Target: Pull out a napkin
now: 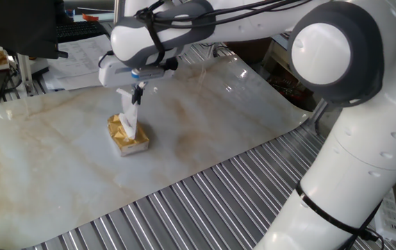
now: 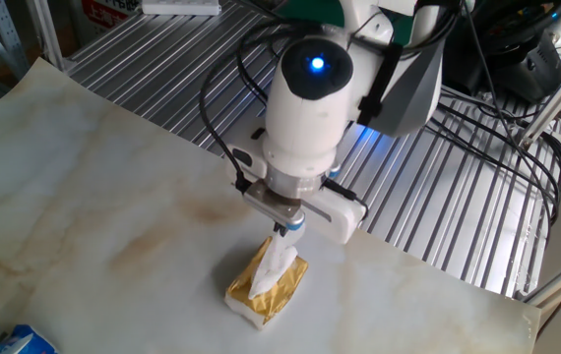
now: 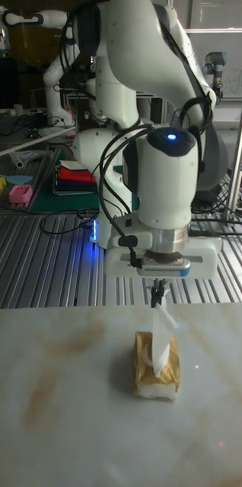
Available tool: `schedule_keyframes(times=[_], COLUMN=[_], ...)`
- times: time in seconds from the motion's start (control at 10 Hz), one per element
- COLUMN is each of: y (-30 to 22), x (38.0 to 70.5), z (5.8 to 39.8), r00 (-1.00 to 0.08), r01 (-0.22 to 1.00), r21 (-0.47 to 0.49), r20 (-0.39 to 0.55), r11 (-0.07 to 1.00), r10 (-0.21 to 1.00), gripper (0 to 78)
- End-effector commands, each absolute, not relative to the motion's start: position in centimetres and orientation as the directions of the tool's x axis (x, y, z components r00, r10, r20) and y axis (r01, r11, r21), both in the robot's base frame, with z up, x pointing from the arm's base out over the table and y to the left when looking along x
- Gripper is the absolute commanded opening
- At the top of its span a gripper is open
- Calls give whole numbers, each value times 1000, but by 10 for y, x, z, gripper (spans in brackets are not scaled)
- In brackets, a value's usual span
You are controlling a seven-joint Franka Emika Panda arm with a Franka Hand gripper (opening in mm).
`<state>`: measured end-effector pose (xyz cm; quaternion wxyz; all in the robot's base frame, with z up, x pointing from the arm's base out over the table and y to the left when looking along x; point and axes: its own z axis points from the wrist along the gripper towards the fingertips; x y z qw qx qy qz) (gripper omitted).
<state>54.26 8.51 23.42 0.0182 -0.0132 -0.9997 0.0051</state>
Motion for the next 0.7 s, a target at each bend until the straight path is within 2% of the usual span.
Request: schedule_keyframes(times=[0.1, 0.7], y=[79, 64], x=[545, 544], z=[242, 263], r00=[-999, -999], r01=[22, 14], r21=[-16, -19], r20=[35, 38], r11=[1000, 1000], r10=[23, 15], gripper=[12, 12])
